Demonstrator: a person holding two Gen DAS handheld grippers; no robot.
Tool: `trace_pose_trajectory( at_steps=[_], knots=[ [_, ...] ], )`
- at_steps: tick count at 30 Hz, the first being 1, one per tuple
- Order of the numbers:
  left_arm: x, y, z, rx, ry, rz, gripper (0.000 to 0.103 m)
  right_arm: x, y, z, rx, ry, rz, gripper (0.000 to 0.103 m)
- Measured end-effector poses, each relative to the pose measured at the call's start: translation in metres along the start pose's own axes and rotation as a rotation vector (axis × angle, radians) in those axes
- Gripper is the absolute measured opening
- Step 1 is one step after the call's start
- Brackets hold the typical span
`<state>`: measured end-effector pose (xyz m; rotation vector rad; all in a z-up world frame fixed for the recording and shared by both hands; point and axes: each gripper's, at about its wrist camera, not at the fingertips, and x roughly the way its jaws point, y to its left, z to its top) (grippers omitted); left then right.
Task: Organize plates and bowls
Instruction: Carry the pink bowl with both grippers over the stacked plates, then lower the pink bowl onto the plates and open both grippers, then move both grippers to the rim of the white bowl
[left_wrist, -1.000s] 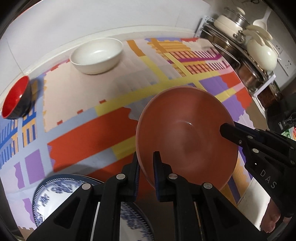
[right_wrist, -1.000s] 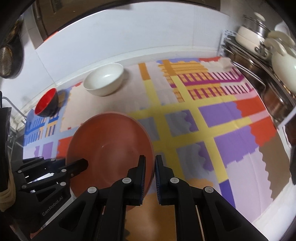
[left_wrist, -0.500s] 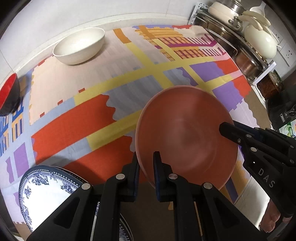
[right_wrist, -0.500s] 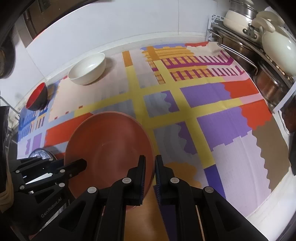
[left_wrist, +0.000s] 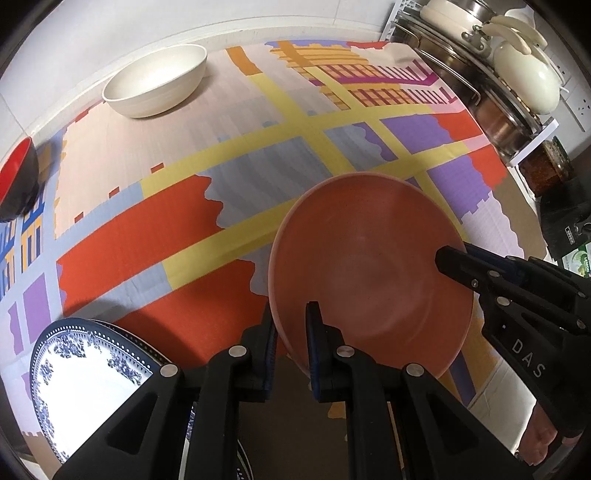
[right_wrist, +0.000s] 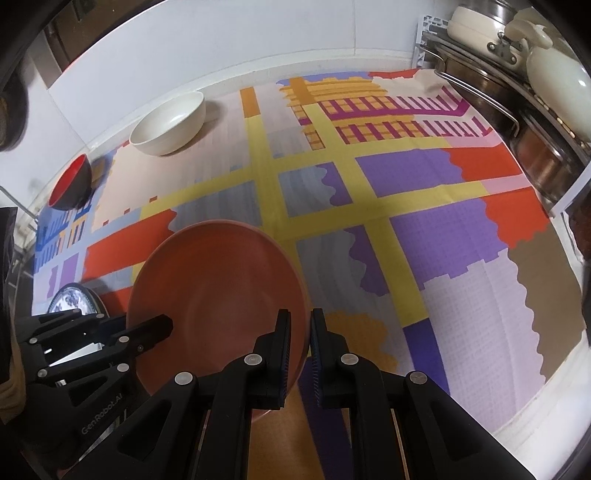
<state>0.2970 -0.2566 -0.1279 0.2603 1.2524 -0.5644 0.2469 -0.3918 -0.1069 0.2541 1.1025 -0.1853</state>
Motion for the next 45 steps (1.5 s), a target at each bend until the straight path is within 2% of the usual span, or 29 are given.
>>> trace_pose_trajectory(
  at_steps=[11,16,18,20,26,28,30,45],
  knots=[
    [0.001,0.000,0.001,-0.007,0.003,-0.010,0.019,0.002,0.000,-0.001,0.003,0.005,0.008,0.014],
    [-0.003,0.003,0.004,-0.007,-0.011,-0.008,0.036,0.002,-0.002,0.001,0.012,0.013,0.022,0.015],
    [-0.007,0.005,0.005,-0.008,-0.024,-0.002,0.040,0.001,-0.002,0.002,0.021,0.005,0.030,0.024],
    [-0.014,0.008,0.005,-0.009,-0.041,0.004,0.043,-0.003,-0.003,0.002,0.023,-0.012,0.019,0.028],
    [-0.040,0.023,0.008,-0.024,-0.119,0.029,0.054,-0.020,0.003,0.009,0.009,-0.062,0.003,0.028],
    [-0.048,0.028,0.010,-0.027,-0.144,0.041,0.058,-0.026,0.008,0.012,0.000,-0.080,0.000,0.032],
    [-0.055,0.032,0.012,-0.031,-0.164,0.053,0.059,-0.030,0.014,0.017,-0.013,-0.097,0.001,0.036],
    [-0.104,0.082,0.040,-0.059,-0.289,0.142,0.064,-0.044,0.065,0.065,-0.076,-0.170,0.080,0.036]
  ],
)
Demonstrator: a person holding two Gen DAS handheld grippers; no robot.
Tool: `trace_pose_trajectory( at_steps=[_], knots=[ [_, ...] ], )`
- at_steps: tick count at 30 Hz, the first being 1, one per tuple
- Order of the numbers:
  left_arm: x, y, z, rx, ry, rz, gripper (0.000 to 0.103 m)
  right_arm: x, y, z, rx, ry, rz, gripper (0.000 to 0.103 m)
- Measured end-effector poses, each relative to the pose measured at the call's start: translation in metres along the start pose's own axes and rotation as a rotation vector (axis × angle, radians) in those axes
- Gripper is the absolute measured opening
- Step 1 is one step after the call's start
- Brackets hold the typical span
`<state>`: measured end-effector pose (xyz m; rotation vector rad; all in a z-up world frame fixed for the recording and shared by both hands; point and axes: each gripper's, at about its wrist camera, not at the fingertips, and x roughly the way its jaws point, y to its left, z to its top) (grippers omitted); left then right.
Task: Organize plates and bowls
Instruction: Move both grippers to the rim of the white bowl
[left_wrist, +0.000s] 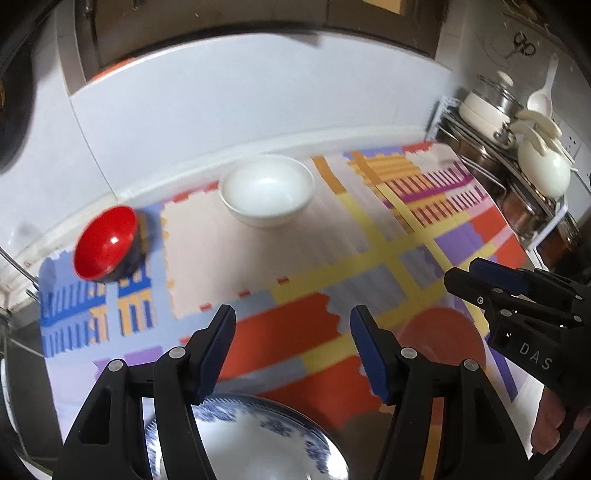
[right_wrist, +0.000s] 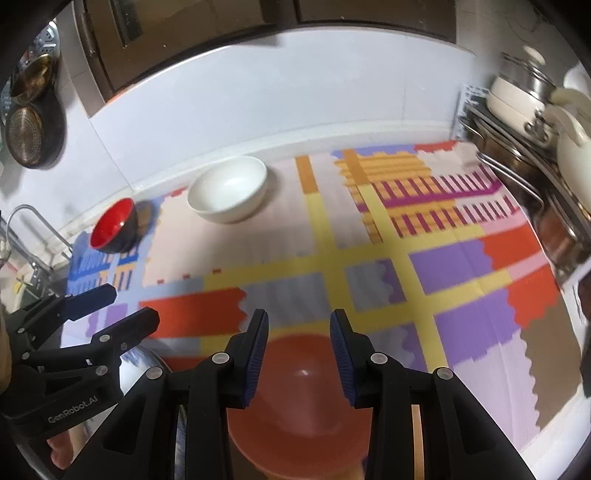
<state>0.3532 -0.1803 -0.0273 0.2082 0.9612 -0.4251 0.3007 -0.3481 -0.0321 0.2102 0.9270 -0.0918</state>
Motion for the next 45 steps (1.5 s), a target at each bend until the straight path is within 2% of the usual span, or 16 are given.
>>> trace_pose_trajectory(
  at_steps=[10,19,34,45],
  knots=[
    [-0.005,0.033,0.036,-0.014,-0.068,0.068,0.065,0.006,0.024,0.041,-0.052,-0.056,0.023,0.036],
    [0.012,0.053,0.061,-0.023,-0.070,0.099,0.066,0.031,0.040,0.076,-0.083,-0.057,0.045,0.036],
    [0.078,0.085,0.097,-0.038,-0.026,0.110,0.066,0.100,0.048,0.125,-0.125,0.008,0.058,0.036],
    [0.134,0.095,0.115,-0.036,0.035,0.117,0.066,0.157,0.049,0.140,-0.145,0.090,0.047,0.036]
  ],
)
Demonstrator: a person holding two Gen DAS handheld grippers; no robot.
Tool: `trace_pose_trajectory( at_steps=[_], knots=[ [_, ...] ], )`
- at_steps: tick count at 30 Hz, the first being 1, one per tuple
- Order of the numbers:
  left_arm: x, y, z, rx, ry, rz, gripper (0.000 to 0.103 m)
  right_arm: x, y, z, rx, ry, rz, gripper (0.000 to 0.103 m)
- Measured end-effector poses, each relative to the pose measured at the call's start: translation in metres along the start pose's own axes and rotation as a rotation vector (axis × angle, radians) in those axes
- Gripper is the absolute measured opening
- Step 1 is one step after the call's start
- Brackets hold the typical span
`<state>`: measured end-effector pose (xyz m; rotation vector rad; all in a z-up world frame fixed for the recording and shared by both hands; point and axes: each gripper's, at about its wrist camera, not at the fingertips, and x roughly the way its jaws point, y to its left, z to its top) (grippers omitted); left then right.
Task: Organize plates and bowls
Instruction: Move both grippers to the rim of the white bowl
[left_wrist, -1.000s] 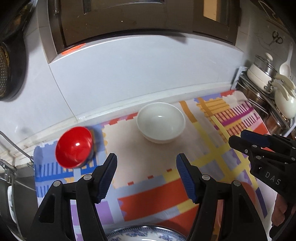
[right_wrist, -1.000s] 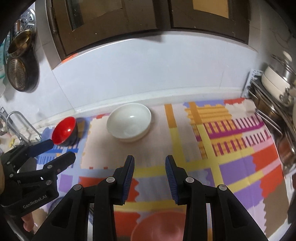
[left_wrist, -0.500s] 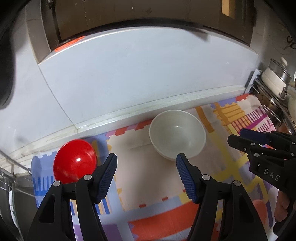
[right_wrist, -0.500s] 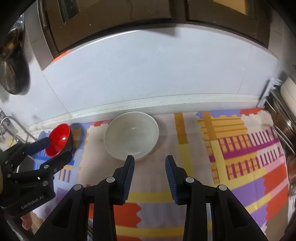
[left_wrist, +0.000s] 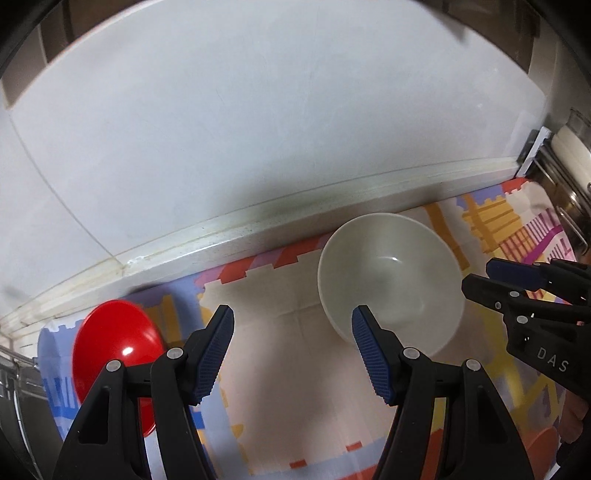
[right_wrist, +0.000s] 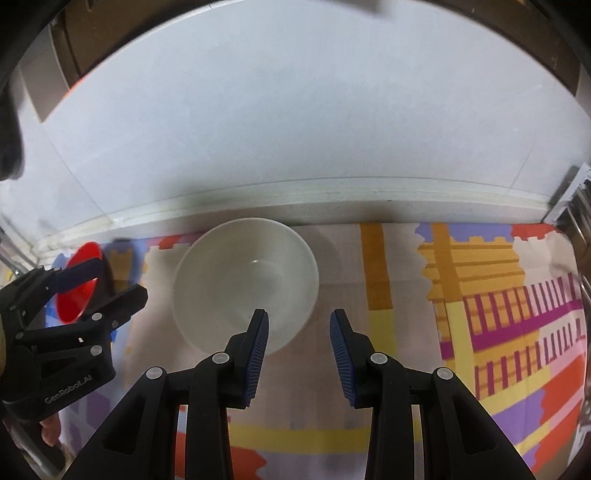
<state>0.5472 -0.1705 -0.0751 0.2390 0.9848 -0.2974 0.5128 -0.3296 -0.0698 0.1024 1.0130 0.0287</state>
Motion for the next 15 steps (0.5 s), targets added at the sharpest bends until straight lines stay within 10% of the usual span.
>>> trace_pose_trajectory(
  at_steps=[15],
  knots=[
    [0.051,-0.005,0.010,-0.010,0.089,-0.033,0.052,0.042,-0.009,0.009,0.011,0.079,0.025,0.033]
  ],
)
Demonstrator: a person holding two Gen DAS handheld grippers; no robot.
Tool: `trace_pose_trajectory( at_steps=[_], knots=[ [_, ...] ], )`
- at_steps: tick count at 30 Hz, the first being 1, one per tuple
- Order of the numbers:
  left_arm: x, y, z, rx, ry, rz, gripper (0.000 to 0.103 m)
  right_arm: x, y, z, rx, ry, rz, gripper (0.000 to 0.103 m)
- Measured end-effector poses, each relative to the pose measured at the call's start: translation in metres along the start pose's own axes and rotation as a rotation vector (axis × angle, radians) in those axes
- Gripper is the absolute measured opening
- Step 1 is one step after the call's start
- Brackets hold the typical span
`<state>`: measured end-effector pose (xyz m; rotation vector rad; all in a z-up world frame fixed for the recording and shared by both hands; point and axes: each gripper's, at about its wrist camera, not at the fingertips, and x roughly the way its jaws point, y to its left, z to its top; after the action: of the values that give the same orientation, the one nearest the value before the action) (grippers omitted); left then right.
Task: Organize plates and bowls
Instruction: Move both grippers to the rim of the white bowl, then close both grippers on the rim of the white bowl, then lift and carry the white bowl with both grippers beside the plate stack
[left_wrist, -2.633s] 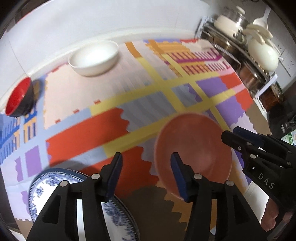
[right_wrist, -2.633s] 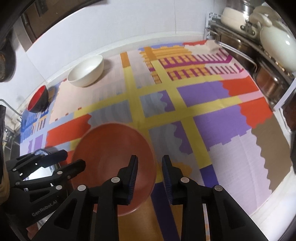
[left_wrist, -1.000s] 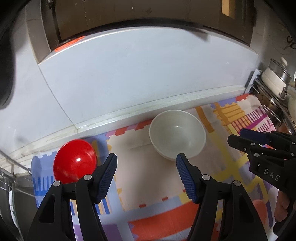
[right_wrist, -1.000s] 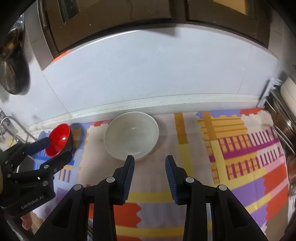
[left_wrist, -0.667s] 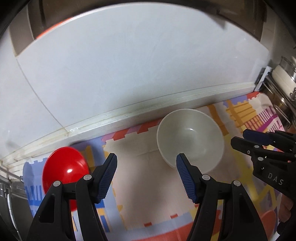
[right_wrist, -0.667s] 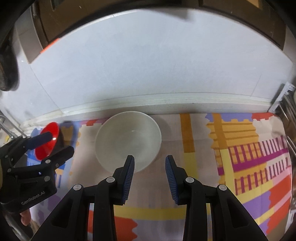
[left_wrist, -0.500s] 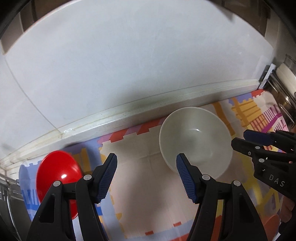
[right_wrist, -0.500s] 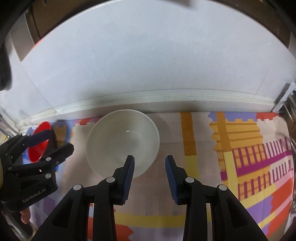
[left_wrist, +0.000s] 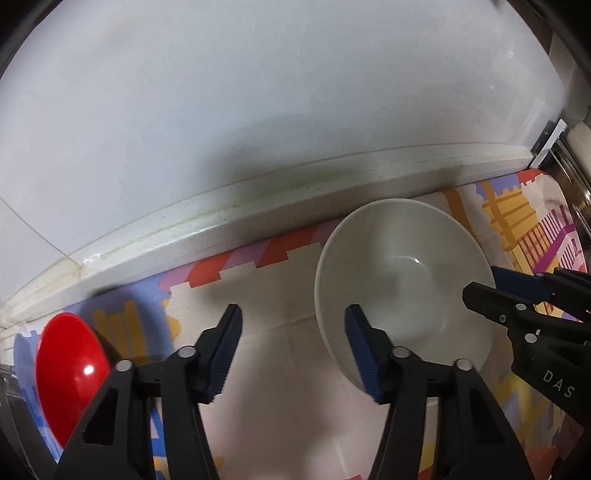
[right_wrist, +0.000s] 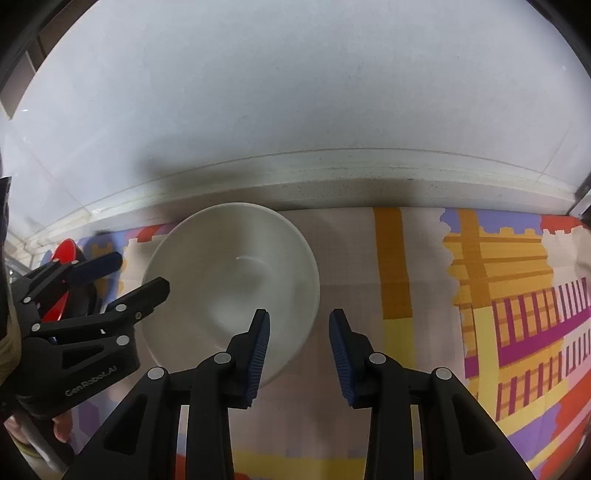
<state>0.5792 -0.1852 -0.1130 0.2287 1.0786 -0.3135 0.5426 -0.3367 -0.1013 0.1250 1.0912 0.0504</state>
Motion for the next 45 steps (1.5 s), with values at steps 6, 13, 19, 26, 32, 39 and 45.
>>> trace_pose_trajectory(
  at_steps=[6,13,19,26,32,39,45],
  knots=[
    [0.010,-0.001,-0.001,-0.016,0.029,-0.049,0.025,0.006,0.000,0.001,0.012,0.018,0.012,0.020],
    [0.009,-0.007,-0.001,-0.004,0.022,-0.052,0.012,0.006,0.001,0.001,0.028,0.018,0.029,0.015],
    [-0.011,-0.005,-0.005,-0.008,-0.003,-0.053,0.012,-0.001,0.002,-0.002,0.039,0.016,0.035,0.015],
    [-0.048,-0.008,-0.020,-0.025,-0.038,-0.081,0.013,-0.033,0.005,-0.009,0.023,-0.016,0.028,0.015],
    [-0.083,-0.020,-0.040,-0.015,-0.073,-0.104,0.013,-0.063,0.013,-0.025,0.009,-0.055,0.003,0.015],
    [-0.112,-0.041,-0.063,-0.002,-0.104,-0.134,0.013,-0.104,0.016,-0.053,0.007,-0.113,-0.034,0.015],
    [-0.133,-0.054,-0.087,0.018,-0.113,-0.171,0.013,-0.128,0.012,-0.081,0.029,-0.129,-0.045,0.015]
  ],
)
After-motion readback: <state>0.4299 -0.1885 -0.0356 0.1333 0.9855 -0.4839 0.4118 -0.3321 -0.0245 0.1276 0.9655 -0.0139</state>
